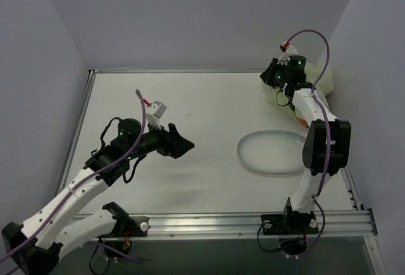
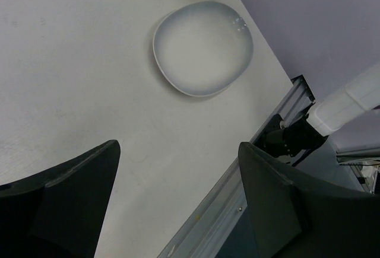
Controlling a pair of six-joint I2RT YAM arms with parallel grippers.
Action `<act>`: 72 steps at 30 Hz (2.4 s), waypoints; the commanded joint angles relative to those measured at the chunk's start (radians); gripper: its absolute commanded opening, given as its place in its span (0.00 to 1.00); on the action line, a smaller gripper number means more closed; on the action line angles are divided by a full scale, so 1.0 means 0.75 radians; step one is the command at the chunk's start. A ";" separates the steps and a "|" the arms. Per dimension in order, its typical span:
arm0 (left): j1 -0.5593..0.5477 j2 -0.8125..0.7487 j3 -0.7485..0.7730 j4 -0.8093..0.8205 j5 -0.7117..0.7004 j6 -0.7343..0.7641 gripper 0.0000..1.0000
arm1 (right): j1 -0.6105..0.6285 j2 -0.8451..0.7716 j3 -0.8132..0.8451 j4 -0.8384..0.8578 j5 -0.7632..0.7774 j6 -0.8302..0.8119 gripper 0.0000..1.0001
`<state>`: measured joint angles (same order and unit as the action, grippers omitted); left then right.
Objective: Take the fake fruits out of the plastic bag
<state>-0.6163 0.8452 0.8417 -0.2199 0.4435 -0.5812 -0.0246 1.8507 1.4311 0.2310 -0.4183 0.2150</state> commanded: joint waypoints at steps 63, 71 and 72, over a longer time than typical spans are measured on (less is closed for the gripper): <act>-0.152 1.268 0.653 0.822 -0.413 0.292 0.02 | 0.003 -0.368 -0.467 0.101 0.675 0.182 0.02; -0.201 1.119 0.432 0.940 -0.503 0.235 0.02 | 0.169 0.191 0.293 -0.017 0.171 0.031 0.00; -0.209 1.101 0.414 0.950 -0.550 0.237 0.02 | 0.200 0.232 0.374 -0.092 0.133 -0.004 0.00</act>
<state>-0.7788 1.7603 1.1587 0.4141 0.1101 -0.3832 0.0437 1.9816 1.5383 0.1898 -0.1539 0.2943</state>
